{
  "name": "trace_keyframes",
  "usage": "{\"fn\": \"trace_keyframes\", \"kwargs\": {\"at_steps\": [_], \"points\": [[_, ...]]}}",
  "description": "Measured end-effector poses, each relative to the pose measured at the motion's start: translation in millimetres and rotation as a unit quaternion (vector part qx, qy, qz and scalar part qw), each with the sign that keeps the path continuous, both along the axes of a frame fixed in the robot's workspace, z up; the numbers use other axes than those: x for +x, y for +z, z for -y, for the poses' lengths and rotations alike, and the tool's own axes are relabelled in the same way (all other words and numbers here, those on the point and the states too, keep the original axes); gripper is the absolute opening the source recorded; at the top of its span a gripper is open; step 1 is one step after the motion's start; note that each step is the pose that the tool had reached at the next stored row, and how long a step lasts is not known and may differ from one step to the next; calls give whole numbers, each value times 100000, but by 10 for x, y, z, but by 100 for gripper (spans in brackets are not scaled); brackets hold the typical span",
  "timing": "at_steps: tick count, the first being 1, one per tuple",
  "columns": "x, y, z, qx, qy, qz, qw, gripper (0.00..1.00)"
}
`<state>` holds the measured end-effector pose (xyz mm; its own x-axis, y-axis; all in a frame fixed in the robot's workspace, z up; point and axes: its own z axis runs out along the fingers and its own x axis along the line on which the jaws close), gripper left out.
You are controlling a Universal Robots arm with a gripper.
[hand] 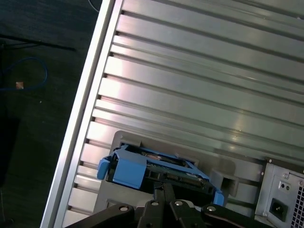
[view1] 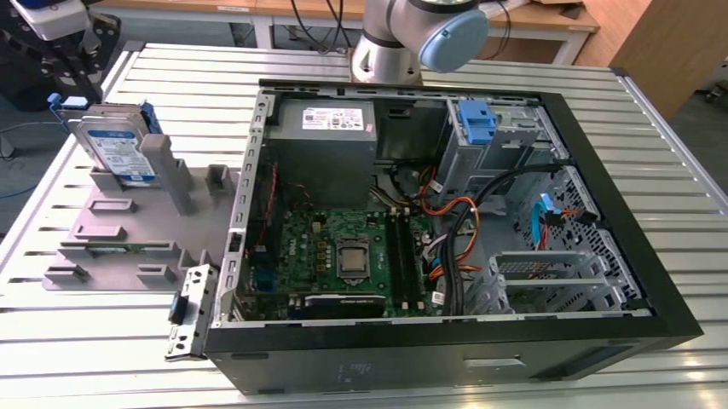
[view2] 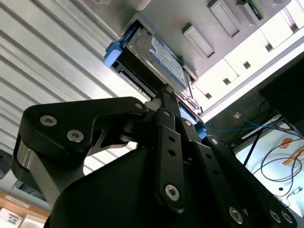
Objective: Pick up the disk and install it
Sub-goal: 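Pick up the disk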
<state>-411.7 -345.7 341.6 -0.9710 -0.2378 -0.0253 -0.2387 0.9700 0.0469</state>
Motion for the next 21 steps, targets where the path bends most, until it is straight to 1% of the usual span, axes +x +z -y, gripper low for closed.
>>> {"fn": "trace_keyframes", "kwargs": {"at_steps": [5, 14, 16, 18, 21], "points": [[0, 0, 0, 1, 1748, 2, 99985, 11], [0, 0, 0, -3, 1902, -3, 99982, 11], [0, 0, 0, -4, 2340, -1, 99973, 11], [0, 0, 0, -3, 3269, 1, 99947, 11], [0, 0, 0, -6, 3447, -1, 99941, 11]]}}
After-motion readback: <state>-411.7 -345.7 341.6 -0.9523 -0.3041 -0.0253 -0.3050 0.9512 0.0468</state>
